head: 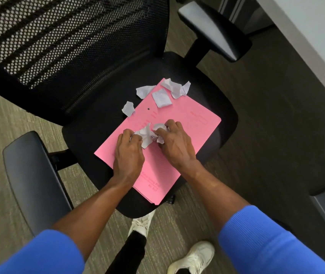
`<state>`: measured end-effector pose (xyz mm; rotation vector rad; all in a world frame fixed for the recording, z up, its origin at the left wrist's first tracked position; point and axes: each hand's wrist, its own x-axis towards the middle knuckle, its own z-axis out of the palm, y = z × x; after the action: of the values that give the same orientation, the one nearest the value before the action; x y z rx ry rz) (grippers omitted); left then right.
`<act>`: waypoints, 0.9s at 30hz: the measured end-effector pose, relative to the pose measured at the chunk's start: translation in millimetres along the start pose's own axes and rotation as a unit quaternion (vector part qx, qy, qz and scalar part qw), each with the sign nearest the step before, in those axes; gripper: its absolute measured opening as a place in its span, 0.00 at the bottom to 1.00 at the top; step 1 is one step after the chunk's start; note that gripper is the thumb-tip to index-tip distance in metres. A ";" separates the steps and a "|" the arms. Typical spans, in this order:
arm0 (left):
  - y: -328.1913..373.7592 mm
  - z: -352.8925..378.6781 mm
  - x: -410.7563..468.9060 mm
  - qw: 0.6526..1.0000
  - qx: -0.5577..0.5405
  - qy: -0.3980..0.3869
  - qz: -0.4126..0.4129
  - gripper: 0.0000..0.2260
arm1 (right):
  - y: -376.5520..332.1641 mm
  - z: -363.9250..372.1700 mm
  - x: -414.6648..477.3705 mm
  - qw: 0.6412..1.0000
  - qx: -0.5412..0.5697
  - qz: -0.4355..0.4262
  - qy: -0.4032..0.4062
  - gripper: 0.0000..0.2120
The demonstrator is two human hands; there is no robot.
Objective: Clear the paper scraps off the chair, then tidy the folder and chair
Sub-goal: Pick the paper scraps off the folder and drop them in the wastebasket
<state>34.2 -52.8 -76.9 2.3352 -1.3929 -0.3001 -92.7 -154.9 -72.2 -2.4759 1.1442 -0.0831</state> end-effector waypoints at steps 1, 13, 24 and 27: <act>1.2 -1.0 -0.3 1.000 -0.010 0.003 0.002 0.06 | 2.3 0.8 -4.3 1.000 0.014 0.006 0.010 0.16; 29.5 -1.2 -35.2 0.992 -0.103 0.050 -0.053 0.05 | 38.6 4.6 -74.6 0.967 0.171 0.136 0.135 0.15; 111.2 28.7 -95.4 0.985 -0.165 -0.031 0.034 0.05 | 86.5 -8.2 -178.0 0.917 0.188 0.265 0.231 0.09; 143.3 44.2 -109.7 0.977 -0.192 -0.059 0.076 0.04 | 108.8 -11.8 -213.0 0.903 0.189 0.295 0.250 0.09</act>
<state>-148.5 -27.0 -55.2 1.9139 -1.4133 -0.6121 -314.1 -64.1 -79.2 -1.7195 1.8363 -0.7208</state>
